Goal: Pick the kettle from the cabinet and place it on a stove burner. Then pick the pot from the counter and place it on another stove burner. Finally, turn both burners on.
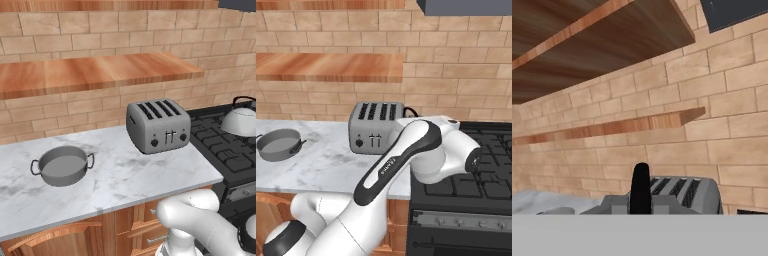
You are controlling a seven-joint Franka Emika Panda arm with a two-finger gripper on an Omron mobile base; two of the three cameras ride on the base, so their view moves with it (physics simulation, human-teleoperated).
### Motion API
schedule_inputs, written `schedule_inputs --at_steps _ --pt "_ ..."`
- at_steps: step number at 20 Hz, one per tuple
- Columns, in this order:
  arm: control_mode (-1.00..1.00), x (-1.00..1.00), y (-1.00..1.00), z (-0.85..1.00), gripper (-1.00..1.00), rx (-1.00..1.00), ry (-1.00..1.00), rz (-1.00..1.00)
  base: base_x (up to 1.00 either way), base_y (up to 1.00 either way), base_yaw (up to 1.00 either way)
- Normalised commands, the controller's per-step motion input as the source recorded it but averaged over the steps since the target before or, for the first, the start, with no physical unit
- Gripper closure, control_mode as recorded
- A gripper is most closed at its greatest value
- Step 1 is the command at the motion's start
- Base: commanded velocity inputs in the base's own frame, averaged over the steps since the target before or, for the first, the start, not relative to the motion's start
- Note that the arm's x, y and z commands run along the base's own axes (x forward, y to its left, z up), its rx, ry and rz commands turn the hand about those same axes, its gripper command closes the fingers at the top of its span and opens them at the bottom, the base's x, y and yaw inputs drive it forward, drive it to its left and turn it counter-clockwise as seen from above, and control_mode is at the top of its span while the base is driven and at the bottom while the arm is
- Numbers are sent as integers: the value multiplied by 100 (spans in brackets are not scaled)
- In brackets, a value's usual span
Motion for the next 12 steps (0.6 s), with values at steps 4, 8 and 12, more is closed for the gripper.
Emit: schedule_inputs --at_steps 4,8,12 --pt "-100 9 -12 -5 100 0 -4 0 0 0 0" --pt "-100 15 -15 -1 100 -1 -4 0 0 0 0" --pt "-100 18 -7 0 100 -1 0 0 0 0 0"
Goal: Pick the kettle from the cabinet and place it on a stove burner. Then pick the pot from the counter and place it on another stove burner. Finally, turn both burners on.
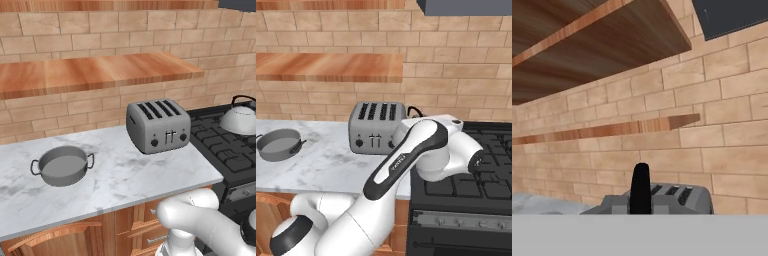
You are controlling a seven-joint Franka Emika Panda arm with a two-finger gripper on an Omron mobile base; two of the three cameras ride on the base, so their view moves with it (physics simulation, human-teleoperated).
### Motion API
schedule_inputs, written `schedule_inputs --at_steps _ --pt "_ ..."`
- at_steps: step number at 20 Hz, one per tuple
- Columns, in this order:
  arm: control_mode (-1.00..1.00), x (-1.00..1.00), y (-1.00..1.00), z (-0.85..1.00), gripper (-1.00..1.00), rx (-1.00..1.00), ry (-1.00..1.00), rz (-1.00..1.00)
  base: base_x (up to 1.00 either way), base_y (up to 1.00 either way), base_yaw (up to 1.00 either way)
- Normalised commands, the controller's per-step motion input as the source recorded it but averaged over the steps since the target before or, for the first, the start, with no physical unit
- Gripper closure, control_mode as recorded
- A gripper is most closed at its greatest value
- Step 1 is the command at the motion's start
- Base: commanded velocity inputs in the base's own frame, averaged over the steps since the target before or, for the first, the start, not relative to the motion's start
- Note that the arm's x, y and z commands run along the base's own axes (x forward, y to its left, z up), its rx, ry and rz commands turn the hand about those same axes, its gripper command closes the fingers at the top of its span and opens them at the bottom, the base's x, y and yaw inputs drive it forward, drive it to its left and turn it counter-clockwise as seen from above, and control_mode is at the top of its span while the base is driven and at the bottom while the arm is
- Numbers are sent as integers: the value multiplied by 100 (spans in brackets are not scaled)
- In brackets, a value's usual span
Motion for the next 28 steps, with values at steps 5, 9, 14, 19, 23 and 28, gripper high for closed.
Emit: schedule_inputs --at_steps 5,9,14,19,23,28 --pt "-100 34 -5 -1 100 0 0 0 0 0 0" --pt "-100 38 -8 -7 100 0 0 0 0 0 0" --pt "-100 31 -9 -11 100 0 0 0 0 0 0" --pt "-100 27 -17 -12 100 0 0 0 0 0 0" --pt "-100 25 -16 -12 100 0 0 0 0 0 0" --pt "-100 27 -10 -14 100 0 0 0 0 0 0"
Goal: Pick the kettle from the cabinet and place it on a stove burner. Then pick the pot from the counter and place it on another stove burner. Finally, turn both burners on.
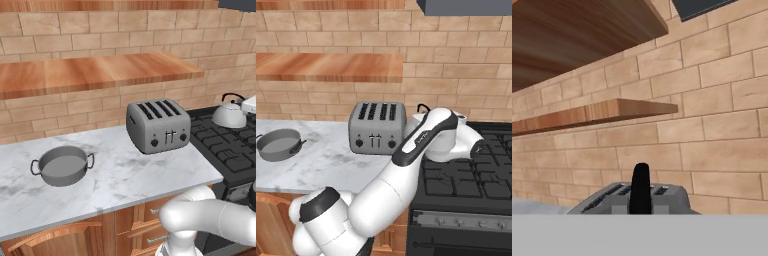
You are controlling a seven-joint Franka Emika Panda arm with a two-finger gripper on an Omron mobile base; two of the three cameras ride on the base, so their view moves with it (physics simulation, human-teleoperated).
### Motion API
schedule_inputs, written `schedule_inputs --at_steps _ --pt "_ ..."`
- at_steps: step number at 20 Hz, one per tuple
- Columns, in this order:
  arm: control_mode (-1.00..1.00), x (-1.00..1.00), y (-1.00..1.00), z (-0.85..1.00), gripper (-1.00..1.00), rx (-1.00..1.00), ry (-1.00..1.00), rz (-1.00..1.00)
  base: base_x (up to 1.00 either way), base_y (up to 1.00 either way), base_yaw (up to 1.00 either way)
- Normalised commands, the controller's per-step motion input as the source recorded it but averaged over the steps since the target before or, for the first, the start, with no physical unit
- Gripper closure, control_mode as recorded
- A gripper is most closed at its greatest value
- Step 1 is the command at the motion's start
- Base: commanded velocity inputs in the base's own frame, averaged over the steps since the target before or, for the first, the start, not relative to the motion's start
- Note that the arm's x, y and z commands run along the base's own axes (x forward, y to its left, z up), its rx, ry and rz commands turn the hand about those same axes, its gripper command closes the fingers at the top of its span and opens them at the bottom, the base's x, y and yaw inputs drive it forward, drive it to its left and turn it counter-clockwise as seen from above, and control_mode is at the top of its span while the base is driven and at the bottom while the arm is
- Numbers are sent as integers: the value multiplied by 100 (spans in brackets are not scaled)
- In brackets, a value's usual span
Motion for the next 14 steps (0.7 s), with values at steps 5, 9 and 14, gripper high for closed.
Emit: schedule_inputs --at_steps 5,9,14 --pt "-100 23 -7 -16 100 0 -2 0 0 0 0" --pt "-100 23 -8 -15 100 0 -1 0 0 0 0" --pt "-100 25 -5 -13 100 0 -1 0 0 0 0"
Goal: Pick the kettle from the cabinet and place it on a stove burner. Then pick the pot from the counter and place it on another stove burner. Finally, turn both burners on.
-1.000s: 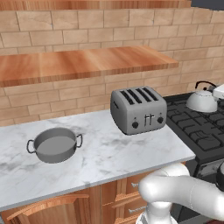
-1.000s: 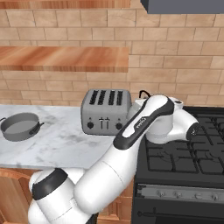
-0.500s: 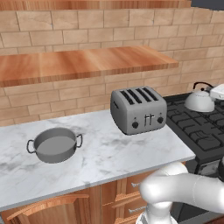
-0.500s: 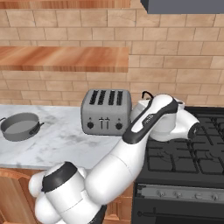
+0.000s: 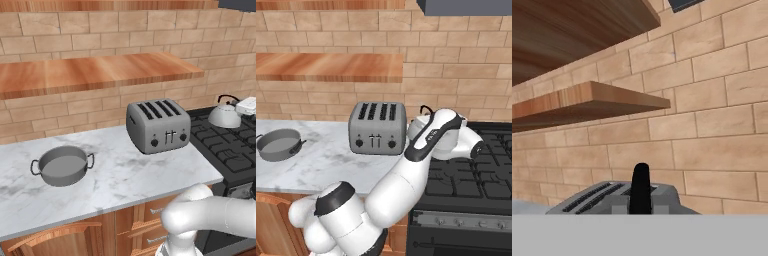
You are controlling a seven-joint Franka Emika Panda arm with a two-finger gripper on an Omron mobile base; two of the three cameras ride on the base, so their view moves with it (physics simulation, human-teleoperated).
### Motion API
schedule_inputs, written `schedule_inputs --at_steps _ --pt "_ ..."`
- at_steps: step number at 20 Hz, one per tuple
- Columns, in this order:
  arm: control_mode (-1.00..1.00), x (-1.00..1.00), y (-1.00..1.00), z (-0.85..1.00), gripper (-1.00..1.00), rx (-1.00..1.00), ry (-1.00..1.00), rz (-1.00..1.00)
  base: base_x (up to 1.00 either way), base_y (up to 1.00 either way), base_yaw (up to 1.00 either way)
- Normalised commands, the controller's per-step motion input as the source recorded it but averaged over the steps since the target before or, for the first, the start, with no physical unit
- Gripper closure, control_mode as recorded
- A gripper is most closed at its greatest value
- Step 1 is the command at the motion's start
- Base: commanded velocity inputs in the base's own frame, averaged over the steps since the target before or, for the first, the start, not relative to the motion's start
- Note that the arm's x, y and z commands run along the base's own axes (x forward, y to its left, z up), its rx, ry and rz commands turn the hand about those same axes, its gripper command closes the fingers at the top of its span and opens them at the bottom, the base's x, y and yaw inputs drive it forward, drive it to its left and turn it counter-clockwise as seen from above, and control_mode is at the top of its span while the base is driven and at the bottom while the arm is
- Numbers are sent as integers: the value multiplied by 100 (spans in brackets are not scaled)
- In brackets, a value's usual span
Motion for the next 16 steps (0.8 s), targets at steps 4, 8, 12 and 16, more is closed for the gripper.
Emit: schedule_inputs --at_steps 4,8,12,16 --pt "-100 26 -6 -12 100 0 0 0 0 0 0" --pt "-100 25 -8 -14 100 0 0 0 0 0 0" --pt "-100 25 -8 -16 100 0 0 0 0 0 0" --pt "-100 22 -12 -18 100 0 0 0 0 0 0"
